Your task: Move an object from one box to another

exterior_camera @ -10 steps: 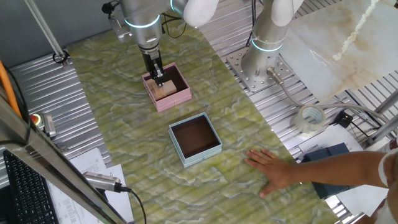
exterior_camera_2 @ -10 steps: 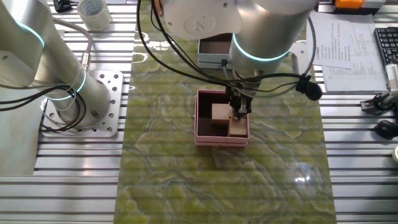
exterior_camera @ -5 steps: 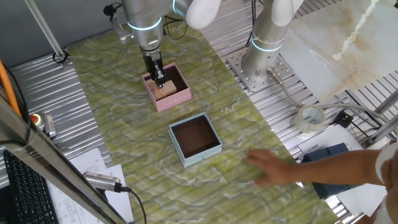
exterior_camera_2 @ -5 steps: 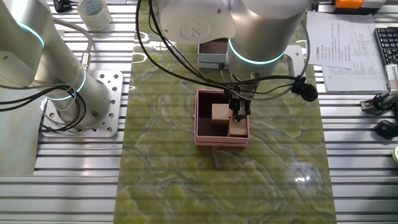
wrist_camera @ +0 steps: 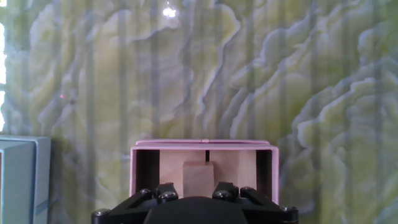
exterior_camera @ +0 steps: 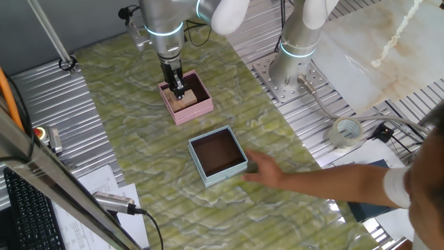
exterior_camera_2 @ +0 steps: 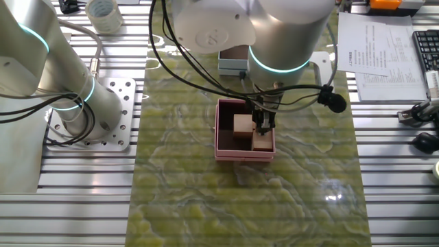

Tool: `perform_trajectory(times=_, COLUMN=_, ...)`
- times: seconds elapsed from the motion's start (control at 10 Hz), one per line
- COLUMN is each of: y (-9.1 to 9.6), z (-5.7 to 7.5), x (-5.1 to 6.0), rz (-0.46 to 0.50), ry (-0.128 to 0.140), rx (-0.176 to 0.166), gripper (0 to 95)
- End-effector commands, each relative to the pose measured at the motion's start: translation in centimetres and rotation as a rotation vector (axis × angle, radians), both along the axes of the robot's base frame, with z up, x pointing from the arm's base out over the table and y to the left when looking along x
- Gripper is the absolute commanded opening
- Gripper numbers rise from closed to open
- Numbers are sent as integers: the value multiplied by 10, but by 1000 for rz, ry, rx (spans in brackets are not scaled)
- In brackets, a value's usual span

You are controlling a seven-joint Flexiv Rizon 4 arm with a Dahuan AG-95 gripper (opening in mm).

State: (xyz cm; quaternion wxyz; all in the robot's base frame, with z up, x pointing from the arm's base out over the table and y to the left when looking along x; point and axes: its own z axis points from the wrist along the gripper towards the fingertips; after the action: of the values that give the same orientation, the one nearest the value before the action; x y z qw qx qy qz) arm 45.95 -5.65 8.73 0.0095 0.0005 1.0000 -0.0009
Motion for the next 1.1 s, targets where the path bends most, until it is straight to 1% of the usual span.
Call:
perform_trajectory(times=0.1, y=-1, z=-1, x=0, rz=1, ry=0, rx=-2, gripper=380)
perform_trajectory(times=0.2, y=0, z=-4, x=0, rz=0, ry=-5, rx=-3, gripper=380)
perform_trajectory(times=0.5, y=-1, z=-5, x=2, rz=-1, ry=-6, rx=0, gripper=380)
perform_trajectory(times=0.6, y=-1, z=-6, x=3, rz=-2, ry=-5, rx=0, gripper=190)
perform_trajectory(times=0.8, y=-1, z=-8, x=4, rz=-7, ry=-5, rx=-2, gripper=190)
perform_trajectory(times=0.9, y=-1, z=-8, x=4, rz=-11, ry=-4, rx=4, gripper=0)
perform_trajectory(times=1.0, y=-1, z=-6, x=4, rz=-7, ry=-4, rx=7, gripper=0)
perform_trajectory(times=1.1, y=-2, z=-2, x=4, rz=-2, ry=-2, rx=13, gripper=0)
